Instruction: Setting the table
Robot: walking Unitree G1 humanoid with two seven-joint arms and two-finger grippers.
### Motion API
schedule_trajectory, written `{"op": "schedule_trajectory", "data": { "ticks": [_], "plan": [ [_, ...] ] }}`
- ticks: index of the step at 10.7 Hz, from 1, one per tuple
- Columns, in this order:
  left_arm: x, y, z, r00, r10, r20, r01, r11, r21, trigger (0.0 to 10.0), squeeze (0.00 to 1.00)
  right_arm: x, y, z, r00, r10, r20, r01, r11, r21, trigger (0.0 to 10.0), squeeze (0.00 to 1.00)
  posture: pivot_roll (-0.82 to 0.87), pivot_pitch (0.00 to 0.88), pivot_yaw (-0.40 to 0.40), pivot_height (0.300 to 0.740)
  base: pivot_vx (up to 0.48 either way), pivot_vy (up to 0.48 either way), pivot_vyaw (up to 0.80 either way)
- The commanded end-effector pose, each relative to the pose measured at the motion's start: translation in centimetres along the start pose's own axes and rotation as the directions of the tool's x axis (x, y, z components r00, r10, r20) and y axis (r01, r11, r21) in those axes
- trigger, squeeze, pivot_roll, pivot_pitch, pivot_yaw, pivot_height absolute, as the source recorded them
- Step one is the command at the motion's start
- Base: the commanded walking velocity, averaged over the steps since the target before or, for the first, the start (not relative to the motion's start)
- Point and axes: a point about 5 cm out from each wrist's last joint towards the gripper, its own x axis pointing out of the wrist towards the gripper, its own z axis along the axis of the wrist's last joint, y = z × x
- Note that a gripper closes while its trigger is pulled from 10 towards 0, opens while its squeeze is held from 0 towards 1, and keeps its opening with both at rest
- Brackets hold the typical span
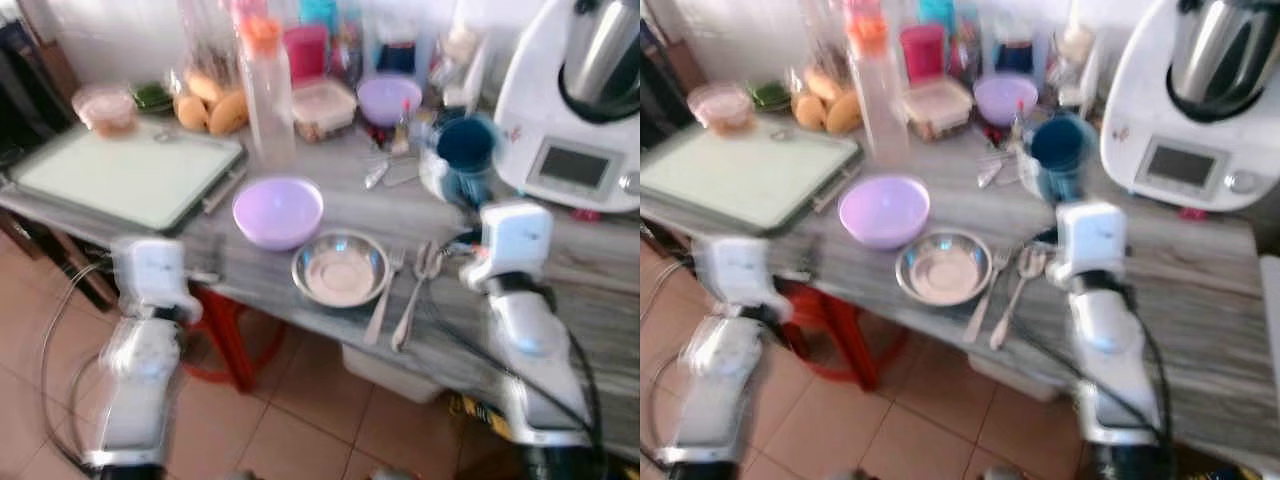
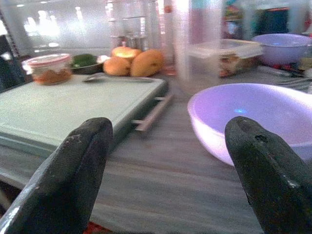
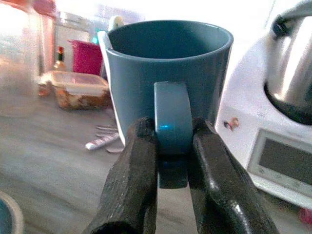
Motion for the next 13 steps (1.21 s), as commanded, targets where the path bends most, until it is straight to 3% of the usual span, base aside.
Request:
{"op": "schedule_trajectory", "data": {
  "ticks": [1, 5, 8, 10, 13],
  "plan": [
    [-0.4, 1.2, 0.2, 1.000, 0.030, 0.000, -0.030, 0.999, 0.023, 10.0, 0.00, 1.1, 0.6, 0.7, 0.999, 0.040, 0.027, -0.041, 0.999, 0.028, 10.0, 0.00, -0.01, 0.000, 0.019, 0.740, 0.000, 0.000, 0.00],
    [-1.7, 2.0, 0.3, 0.999, 0.034, -0.027, -0.032, 0.998, 0.061, 10.0, 0.00, 3.9, 0.2, 0.8, 0.995, 0.090, 0.043, -0.092, 0.995, 0.048, 10.0, 0.00, 0.03, 0.000, 0.031, 0.740, 0.000, 0.000, 0.00],
    [-2.5, 2.5, 0.5, 0.998, 0.028, -0.049, -0.023, 0.996, 0.084, 10.0, 0.00, 5.6, 0.5, 0.8, 0.989, 0.141, 0.043, -0.146, 0.982, 0.122, 10.0, 0.00, 0.05, 0.006, 0.050, 0.740, 0.000, 0.000, 0.00],
    [-2.9, 2.6, 0.7, 0.998, 0.022, -0.061, -0.016, 0.995, 0.094, 10.0, 0.00, 6.9, 0.6, 0.1, 0.984, 0.178, 0.020, -0.178, 0.958, 0.224, 10.0, 0.00, 0.07, 0.032, 0.055, 0.740, 0.000, 0.000, 0.00],
    [-3.3, 2.8, 0.9, 0.997, 0.021, -0.076, -0.013, 0.994, 0.104, 10.0, 0.00, 7.6, 0.3, -1.1, 0.981, 0.189, -0.038, -0.174, 0.955, 0.239, 10.0, 0.00, 0.09, 0.045, 0.054, 0.740, 0.000, 0.000, 0.00]
  ]
}}
